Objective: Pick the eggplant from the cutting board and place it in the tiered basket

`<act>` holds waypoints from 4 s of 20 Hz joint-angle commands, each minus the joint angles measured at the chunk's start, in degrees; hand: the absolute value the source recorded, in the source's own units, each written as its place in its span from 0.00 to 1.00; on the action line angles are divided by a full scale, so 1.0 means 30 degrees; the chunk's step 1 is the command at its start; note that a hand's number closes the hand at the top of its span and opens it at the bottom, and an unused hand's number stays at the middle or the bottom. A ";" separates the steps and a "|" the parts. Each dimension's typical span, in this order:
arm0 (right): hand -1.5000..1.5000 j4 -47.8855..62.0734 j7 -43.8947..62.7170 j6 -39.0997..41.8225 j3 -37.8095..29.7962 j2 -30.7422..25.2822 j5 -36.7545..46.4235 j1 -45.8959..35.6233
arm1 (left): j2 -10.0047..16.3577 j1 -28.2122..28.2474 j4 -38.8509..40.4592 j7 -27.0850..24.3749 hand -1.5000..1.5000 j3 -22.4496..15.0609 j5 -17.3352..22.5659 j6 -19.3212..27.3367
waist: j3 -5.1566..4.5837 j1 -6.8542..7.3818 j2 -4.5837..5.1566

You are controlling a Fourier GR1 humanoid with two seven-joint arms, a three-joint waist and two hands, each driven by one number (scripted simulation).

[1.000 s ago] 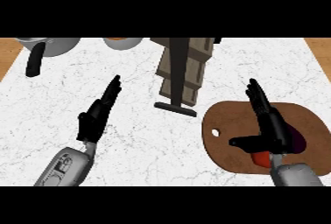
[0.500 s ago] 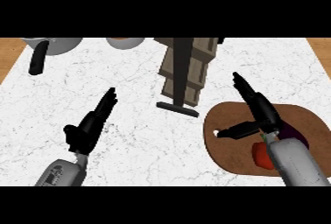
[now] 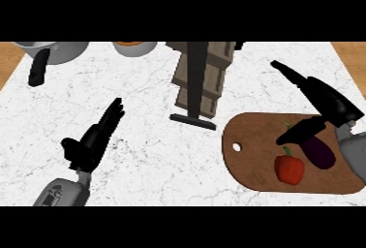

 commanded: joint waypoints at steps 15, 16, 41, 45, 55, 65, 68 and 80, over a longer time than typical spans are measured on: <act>0.00 -0.8717 1.4308 1.2453 0.2758 -0.3242 -0.0645 -0.1738 | -0.0184 0.0054 0.0767 -0.0693 0.50 0.0767 -0.0324 -0.0880 | 0.0080 -0.0031 0.0151; 0.00 -0.8138 1.3371 1.1775 0.2832 -0.2992 0.0475 -0.0962 | -0.0308 0.0824 0.1073 -0.1361 0.50 0.0477 -0.0717 -0.1067 | 0.0091 0.0058 0.0189; 0.00 -0.3057 0.7370 0.9026 0.0906 -0.0975 1.0822 0.2820 | -0.1915 -0.0963 0.0697 0.0659 0.50 0.2312 -0.1890 -0.1493 | 0.0104 0.0109 0.0233; 0.00 -0.2104 0.6170 0.7497 0.1112 -0.0638 1.2419 0.4423 | -0.2299 0.1011 0.0028 -0.0427 0.50 0.1556 -0.2915 -0.1421 | 0.0108 0.0139 0.0228; 0.00 -0.1203 0.4631 0.7013 0.0197 0.1213 1.4595 0.5184 | -0.2173 0.0274 0.0259 -0.0004 0.50 0.3117 -0.2887 -0.2461 | 0.0104 0.0090 0.0217; 1.00 0.2011 -0.0250 0.4394 -0.1268 0.1782 1.4927 0.3432 | -0.2165 0.0681 0.0100 -0.0317 0.50 0.3446 -0.2984 -0.3314 | 0.0107 0.0196 0.0243; 1.00 0.2388 -0.0324 0.4649 -0.1106 0.2491 1.5804 0.2833 | -0.2326 0.0715 -0.1809 0.2006 0.50 0.3326 -0.3040 -0.3018 | 0.0108 0.0224 0.0229; 1.00 -0.4250 0.3882 0.8775 -0.9690 -0.0074 1.1557 0.3609 | -0.2943 0.1263 -0.0602 0.0529 0.50 0.3540 -0.3541 -0.2659 | 0.0056 -0.0747 -0.0009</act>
